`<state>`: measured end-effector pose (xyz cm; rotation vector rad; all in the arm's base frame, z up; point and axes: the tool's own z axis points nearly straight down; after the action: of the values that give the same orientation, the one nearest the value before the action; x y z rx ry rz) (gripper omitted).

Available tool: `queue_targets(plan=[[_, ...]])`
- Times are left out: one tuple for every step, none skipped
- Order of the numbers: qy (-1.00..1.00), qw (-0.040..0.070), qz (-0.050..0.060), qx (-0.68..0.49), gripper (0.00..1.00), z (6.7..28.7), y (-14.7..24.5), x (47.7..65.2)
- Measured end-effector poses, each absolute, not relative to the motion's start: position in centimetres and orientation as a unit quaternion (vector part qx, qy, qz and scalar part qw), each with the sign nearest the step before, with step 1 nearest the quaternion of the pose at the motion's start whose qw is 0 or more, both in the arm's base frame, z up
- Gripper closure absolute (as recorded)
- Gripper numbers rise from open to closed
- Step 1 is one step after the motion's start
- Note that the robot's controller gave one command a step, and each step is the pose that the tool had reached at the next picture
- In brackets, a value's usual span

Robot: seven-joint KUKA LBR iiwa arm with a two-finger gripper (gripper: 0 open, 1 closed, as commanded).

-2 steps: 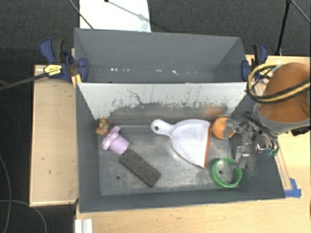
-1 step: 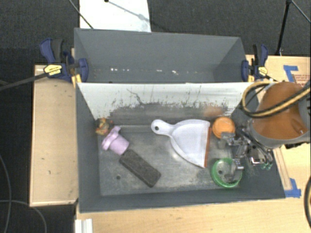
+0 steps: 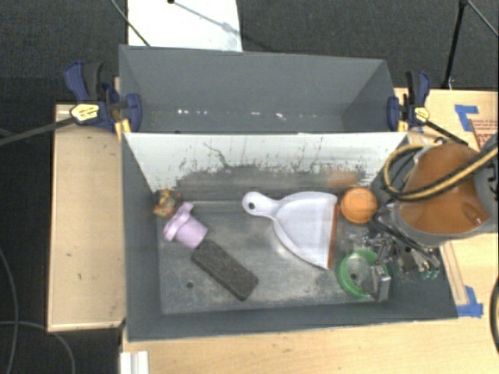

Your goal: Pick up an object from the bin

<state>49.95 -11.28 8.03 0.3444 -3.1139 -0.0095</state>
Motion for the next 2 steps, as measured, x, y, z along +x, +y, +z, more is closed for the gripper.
queue_targets(plan=[[-0.994,0.004,-0.003,0.110,1.00,8.0,-11.3,49.9],[-0.994,0.000,-0.001,0.109,1.00,9.3,-11.1,50.0]])
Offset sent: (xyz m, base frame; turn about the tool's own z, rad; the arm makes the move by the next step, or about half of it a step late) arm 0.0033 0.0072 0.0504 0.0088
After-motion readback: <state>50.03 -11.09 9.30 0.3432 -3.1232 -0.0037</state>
